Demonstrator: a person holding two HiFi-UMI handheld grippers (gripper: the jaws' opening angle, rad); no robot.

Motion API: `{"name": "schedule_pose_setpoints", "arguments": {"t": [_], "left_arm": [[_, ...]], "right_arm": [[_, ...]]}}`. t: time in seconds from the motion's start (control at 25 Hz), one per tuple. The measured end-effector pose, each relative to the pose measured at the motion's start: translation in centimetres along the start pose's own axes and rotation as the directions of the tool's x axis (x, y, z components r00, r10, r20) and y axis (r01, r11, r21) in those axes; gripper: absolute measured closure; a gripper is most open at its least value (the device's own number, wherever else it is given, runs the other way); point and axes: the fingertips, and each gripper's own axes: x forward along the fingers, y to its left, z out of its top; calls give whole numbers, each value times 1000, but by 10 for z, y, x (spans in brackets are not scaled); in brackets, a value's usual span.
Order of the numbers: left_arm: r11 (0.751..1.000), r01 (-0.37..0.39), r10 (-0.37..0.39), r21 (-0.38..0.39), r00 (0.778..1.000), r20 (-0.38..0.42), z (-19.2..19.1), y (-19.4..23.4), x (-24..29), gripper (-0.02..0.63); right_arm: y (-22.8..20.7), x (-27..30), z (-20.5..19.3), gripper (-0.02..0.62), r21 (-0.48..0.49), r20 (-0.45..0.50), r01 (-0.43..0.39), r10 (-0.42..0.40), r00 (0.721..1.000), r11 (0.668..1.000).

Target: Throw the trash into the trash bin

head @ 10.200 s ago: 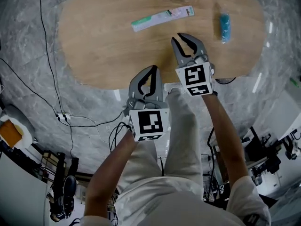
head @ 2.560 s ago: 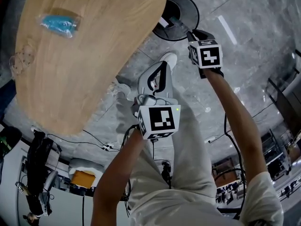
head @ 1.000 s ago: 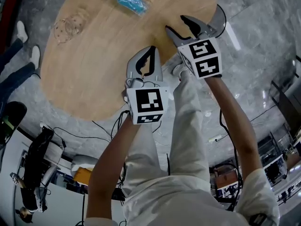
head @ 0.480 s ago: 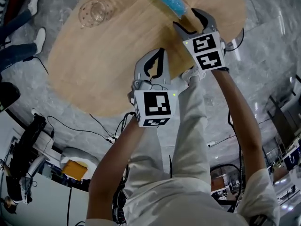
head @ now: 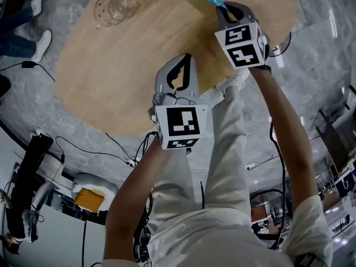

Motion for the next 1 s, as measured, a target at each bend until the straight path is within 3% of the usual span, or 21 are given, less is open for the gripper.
{"name": "schedule_pose_setpoints", "arguments": {"t": [0.2, 0.72, 1.0], "left_arm": [[1000, 12, -12, 13, 1000, -1, -13, 12, 11, 606], [995, 68, -69, 76, 998, 4, 13, -70, 24, 606], [989, 107, -107, 102, 994, -1, 23, -120, 41, 606]], "right_arm": [[10, 7, -8, 563, 113, 20, -34, 32, 999, 993], [-50, -62, -45, 564, 241, 70, -6, -11, 998, 970], [-87, -88, -92, 563, 302, 76, 21, -46, 996, 953]]}}
